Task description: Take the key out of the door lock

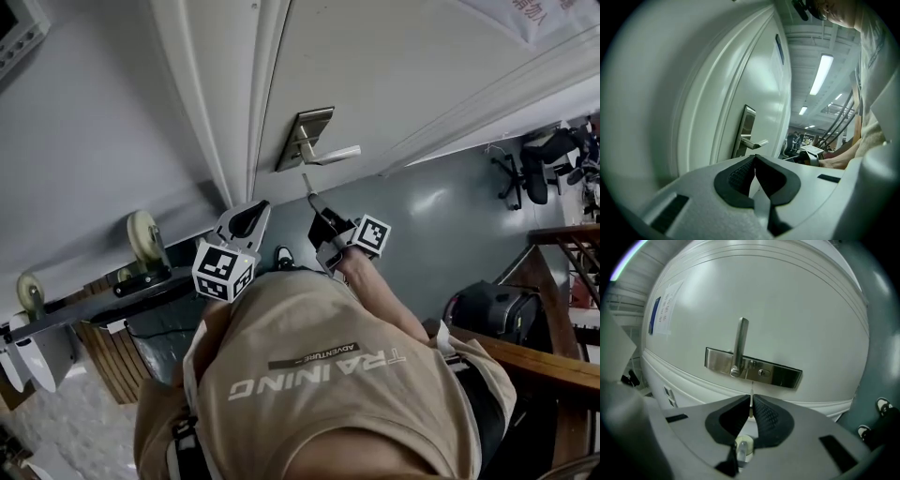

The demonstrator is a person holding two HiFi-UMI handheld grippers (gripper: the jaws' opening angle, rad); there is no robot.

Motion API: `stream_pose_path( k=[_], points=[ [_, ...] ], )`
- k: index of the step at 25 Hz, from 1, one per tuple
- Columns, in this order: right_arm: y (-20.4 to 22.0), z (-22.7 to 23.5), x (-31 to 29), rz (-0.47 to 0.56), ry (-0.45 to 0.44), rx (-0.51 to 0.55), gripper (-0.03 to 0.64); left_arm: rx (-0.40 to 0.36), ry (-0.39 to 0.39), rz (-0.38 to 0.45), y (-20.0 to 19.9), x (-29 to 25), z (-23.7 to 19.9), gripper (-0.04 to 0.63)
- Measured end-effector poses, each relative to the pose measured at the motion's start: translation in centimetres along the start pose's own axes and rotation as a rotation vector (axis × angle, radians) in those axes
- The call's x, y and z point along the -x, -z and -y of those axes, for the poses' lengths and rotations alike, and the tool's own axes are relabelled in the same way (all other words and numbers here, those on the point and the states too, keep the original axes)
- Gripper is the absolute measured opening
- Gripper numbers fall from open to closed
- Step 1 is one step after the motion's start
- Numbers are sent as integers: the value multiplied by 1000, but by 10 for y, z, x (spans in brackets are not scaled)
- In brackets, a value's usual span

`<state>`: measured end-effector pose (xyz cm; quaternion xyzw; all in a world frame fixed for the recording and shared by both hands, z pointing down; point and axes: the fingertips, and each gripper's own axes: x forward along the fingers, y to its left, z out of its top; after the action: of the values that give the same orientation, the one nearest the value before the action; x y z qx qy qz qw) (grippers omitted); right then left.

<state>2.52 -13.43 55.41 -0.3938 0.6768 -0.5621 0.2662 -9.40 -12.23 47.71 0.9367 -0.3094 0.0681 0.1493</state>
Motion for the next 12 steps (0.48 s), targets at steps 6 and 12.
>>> stream_pose_path(
  k=[6,12],
  points=[
    [-2,-19,16,64,16,90,28,7,88,-6,5,-8,2,9],
    [-2,-16,33,42,61,142,28,22,95,-10,12,-18,-1,9]
  ],
)
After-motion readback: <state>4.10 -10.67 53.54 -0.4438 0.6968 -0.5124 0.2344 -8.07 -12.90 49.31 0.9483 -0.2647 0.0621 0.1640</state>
